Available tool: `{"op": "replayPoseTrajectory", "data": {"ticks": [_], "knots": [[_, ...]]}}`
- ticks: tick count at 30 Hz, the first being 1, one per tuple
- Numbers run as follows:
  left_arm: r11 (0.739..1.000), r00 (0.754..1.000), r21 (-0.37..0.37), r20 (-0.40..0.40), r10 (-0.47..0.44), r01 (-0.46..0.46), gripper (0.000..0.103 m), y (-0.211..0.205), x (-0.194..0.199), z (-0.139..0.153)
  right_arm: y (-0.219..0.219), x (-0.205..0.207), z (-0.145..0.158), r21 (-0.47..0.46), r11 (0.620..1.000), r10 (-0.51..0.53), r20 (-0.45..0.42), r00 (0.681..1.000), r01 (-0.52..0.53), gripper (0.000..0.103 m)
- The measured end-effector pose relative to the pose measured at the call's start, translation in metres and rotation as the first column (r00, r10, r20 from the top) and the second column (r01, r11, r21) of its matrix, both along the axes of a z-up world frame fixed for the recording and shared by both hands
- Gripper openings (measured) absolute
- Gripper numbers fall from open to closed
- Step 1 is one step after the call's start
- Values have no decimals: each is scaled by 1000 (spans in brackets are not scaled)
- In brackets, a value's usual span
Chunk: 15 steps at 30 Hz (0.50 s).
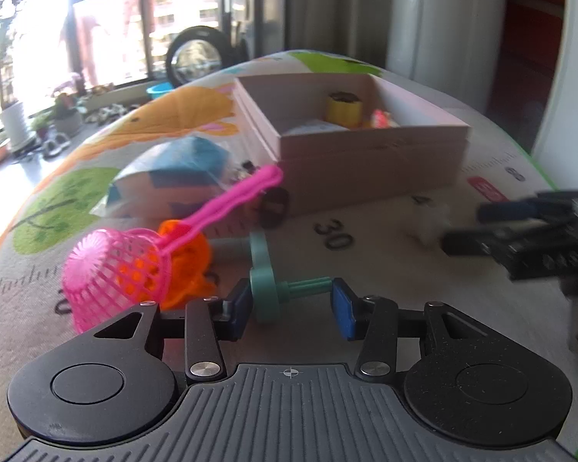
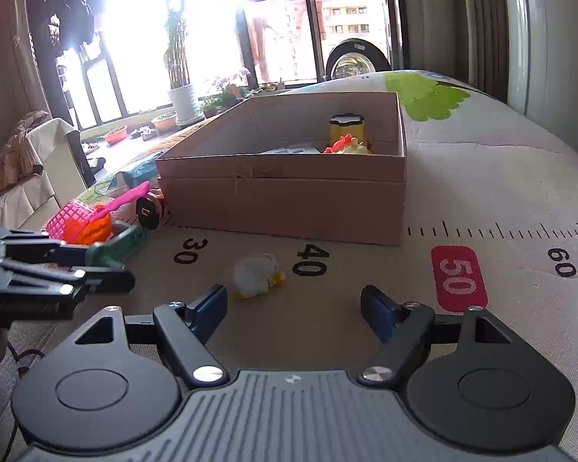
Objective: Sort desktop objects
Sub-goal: 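Carry both toys over the box and open both tools to drop them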
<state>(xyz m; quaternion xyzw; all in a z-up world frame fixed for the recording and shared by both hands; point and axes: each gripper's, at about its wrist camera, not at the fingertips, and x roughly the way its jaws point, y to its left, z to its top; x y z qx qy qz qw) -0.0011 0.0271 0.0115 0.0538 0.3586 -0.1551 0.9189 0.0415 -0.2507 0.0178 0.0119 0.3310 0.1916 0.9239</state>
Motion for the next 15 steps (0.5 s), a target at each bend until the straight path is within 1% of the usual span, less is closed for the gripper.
{"op": "replayPoseTrajectory", "data": {"ticks": [2,4,6,8,9,10,12,14,15], "knots": [[998,998,6,-10,-57,57,49,-1,-19,0,1,-1,0,-1,1000,2,4,1000,-2,79],[998,998,20,-15,-64,64,51,0,-31,0,2,-1,0,-5,1000,6,5,1000,-6,79],[999,999,2,-24,-48,49,60,3,-35,1,6,-3,1,-24,1000,20,13,1000,-19,79],[999,999,-29,-23,-34,34,73,3,-33,2,14,-6,1,-60,997,42,30,999,-40,79],[999,999,-37,-20,-25,25,74,2,-30,3,19,-7,2,-78,996,52,40,998,-49,79],[999,1000,-39,-17,-16,16,74,0,-27,3,23,-7,3,-90,995,57,49,997,-53,79],[1000,1000,-30,-16,0,0,68,-3,-20,2,32,-6,5,-99,993,64,55,996,-58,78],[1000,1000,-18,-22,11,-11,55,-4,-15,-1,41,-1,5,-111,991,80,44,996,-75,74],[1000,1000,-9,-14,8,-8,52,-4,-15,0,45,1,4,-120,990,81,40,996,-76,72]]}}
